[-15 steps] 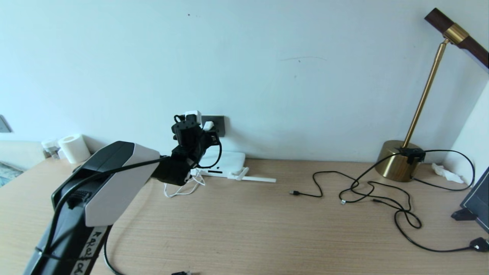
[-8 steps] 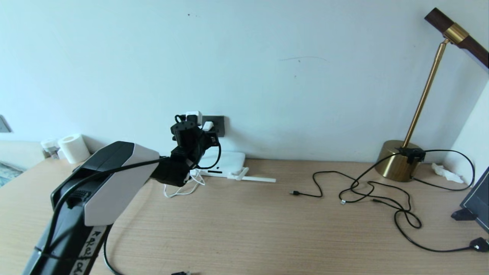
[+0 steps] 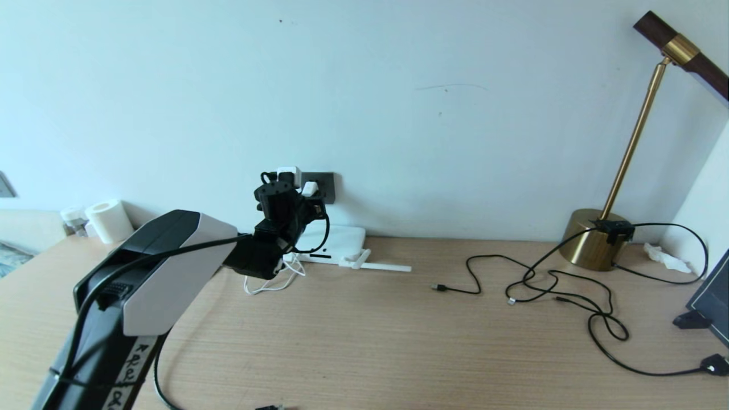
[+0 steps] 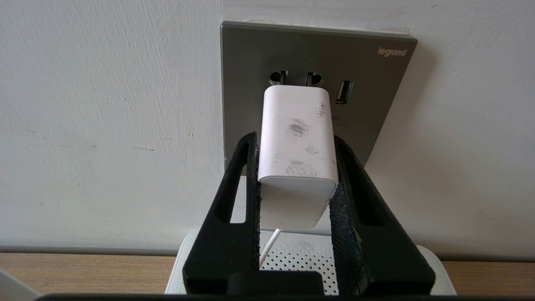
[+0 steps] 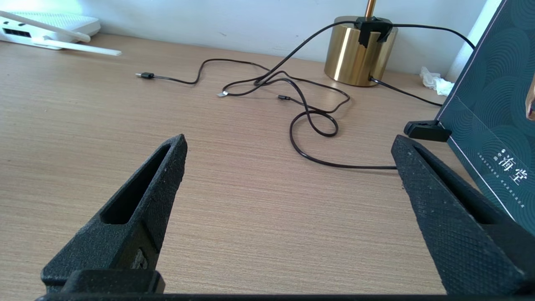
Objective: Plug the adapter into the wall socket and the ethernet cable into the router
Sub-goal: Pick up plug
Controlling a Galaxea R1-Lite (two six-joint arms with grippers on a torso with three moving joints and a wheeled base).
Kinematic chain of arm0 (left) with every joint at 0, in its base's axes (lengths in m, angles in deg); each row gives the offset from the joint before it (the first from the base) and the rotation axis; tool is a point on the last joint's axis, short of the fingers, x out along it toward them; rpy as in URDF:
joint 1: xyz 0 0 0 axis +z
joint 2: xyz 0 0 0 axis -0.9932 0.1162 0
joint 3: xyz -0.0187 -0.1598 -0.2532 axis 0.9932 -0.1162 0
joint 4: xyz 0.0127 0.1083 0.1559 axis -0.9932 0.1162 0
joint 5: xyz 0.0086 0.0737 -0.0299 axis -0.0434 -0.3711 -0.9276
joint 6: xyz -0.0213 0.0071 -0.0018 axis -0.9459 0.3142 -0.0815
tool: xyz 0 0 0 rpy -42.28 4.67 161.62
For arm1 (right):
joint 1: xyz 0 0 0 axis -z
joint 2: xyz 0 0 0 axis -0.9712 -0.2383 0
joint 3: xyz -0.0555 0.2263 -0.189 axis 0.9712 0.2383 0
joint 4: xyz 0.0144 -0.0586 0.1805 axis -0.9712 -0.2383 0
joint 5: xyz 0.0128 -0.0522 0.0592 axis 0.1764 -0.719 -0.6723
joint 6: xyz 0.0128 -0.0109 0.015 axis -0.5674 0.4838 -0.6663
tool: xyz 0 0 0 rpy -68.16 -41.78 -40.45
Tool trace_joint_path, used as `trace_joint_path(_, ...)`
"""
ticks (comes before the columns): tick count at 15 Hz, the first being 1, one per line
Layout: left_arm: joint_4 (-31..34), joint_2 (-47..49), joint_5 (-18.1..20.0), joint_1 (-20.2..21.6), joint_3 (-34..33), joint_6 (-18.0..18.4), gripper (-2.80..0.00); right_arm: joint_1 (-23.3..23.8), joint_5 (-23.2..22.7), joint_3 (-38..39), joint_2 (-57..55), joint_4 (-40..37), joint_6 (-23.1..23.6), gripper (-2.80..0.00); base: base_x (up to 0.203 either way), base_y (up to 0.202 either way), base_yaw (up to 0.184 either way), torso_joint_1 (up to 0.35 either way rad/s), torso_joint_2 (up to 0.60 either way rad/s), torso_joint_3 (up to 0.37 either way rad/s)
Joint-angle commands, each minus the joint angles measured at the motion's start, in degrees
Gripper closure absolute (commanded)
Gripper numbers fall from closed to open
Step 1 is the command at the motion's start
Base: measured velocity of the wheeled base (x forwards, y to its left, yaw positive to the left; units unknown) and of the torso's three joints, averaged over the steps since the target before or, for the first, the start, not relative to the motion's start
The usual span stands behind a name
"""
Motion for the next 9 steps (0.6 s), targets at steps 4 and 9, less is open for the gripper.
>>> trace_joint_path(4,0.1,-0.1,0.1,0.1,1.3,0.0,0.00,0.0,0.0,0.6,-0.1,0.0,0.0,-2.80,0.000,0.000,0.000,0.000,0.00,0.000)
trace_joint_path(9,0.7,-0.1,0.3,0.2,1.2,0.3,0.00,0.0,0.0,0.6,-0.1,0.0,0.0,-2.80,0.000,0.000,0.000,0.000,0.00,0.000)
